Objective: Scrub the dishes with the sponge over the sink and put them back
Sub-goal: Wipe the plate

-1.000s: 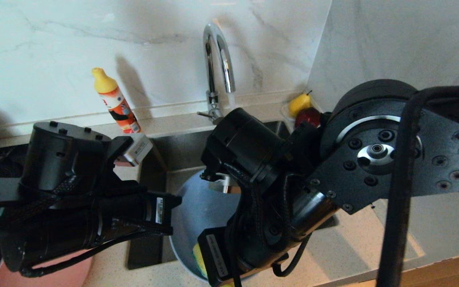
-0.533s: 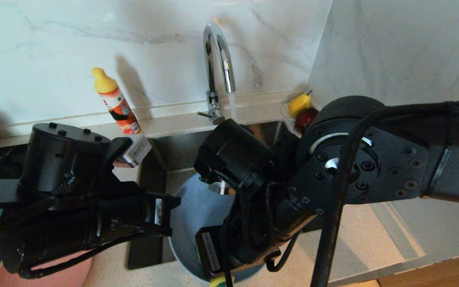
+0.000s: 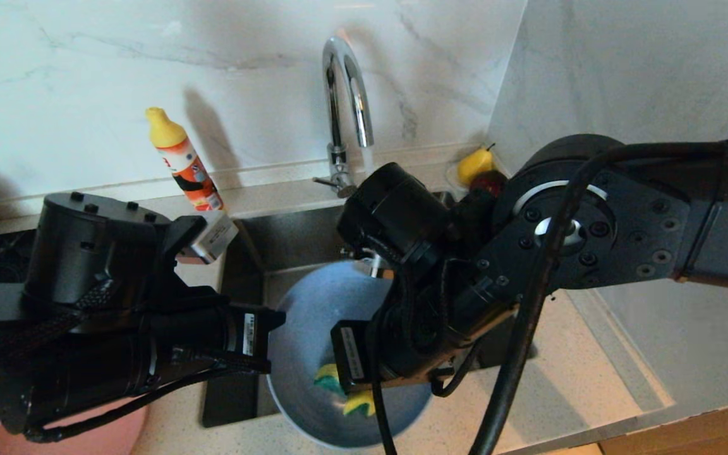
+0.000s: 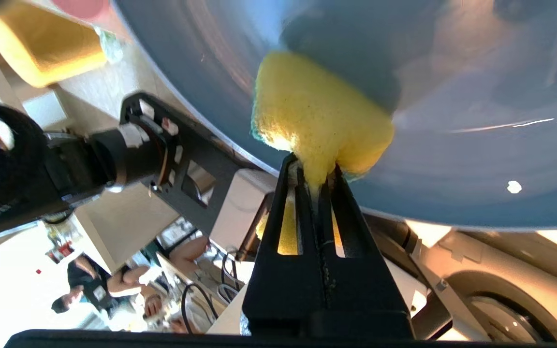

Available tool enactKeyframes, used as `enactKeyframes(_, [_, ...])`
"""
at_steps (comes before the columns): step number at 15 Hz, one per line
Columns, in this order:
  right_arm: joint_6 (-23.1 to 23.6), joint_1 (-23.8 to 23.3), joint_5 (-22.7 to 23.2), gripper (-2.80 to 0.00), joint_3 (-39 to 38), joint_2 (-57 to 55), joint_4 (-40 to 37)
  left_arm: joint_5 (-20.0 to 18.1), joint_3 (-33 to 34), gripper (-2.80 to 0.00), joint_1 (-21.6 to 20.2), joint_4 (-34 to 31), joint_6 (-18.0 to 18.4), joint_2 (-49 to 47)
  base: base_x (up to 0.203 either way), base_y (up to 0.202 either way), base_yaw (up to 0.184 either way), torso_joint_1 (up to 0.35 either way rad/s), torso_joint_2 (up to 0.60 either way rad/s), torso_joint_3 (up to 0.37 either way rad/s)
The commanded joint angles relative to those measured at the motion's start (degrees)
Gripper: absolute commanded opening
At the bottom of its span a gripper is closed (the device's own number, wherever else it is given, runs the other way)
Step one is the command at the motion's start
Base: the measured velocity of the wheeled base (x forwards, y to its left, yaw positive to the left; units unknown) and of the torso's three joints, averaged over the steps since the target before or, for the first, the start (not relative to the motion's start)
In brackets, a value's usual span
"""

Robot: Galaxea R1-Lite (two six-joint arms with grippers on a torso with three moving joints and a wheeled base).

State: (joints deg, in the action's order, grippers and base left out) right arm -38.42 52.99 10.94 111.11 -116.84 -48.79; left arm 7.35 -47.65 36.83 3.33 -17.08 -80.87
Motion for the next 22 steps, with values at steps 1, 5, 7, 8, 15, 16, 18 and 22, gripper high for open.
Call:
enactKeyframes(1, [-0.20,-0.94,-0.01,-2.80,-0.01,1.05,0.10,0.03,0.10,-2.80,0.00,0.01,-0.06,0.01,0.000,0.000,0.000,0.000,0.00,0.000])
enactKeyframes(5, [-0.16,-1.93,-2.42,-2.80,-0.01,1.26,0.80,-0.06,0.19,-2.80,0.00,0.19,-0.15,-0.16,0.000,0.000,0.000,0.000,0.00,0.000])
enactKeyframes(7, [-0.24,-1.93,-3.55,-2.80,-0.01,0.74,0.80,-0.06,0.15,-2.80,0.00,0.19,-0.15,-0.12,0.000,0.000,0.000,0.000,0.00,0.000])
enactKeyframes(8, [-0.16,-2.08,-3.72,-2.80,-0.01,0.56,0.87,-0.06,0.16,-2.80,0.00,0.13,-0.15,-0.01,0.000,0.000,0.000,0.000,0.00,0.000])
enactKeyframes(15, [-0.22,-2.89,-7.40,-2.80,-0.08,1.08,4.29,-0.14,0.63,-2.80,0.00,0.19,-0.24,0.27,0.000,0.000,0.000,0.000,0.00,0.000])
enactKeyframes(16, [-0.21,-2.89,-7.80,-2.80,-0.01,1.20,5.03,-0.23,0.72,-2.80,0.00,0.19,-0.24,0.11,0.000,0.000,0.000,0.000,0.00,0.000])
enactKeyframes(18, [-0.16,-2.52,-8.14,-2.80,-0.01,1.27,7.57,-0.32,0.90,-2.80,0.00,0.19,-0.17,0.10,0.000,0.000,0.000,0.000,0.00,0.000])
enactKeyframes(22, [0.52,-0.94,-10.54,-2.80,-0.01,0.42,10.87,-0.23,0.98,-2.80,0.29,0.19,-0.15,0.19,0.000,0.000,0.000,0.000,0.00,0.000])
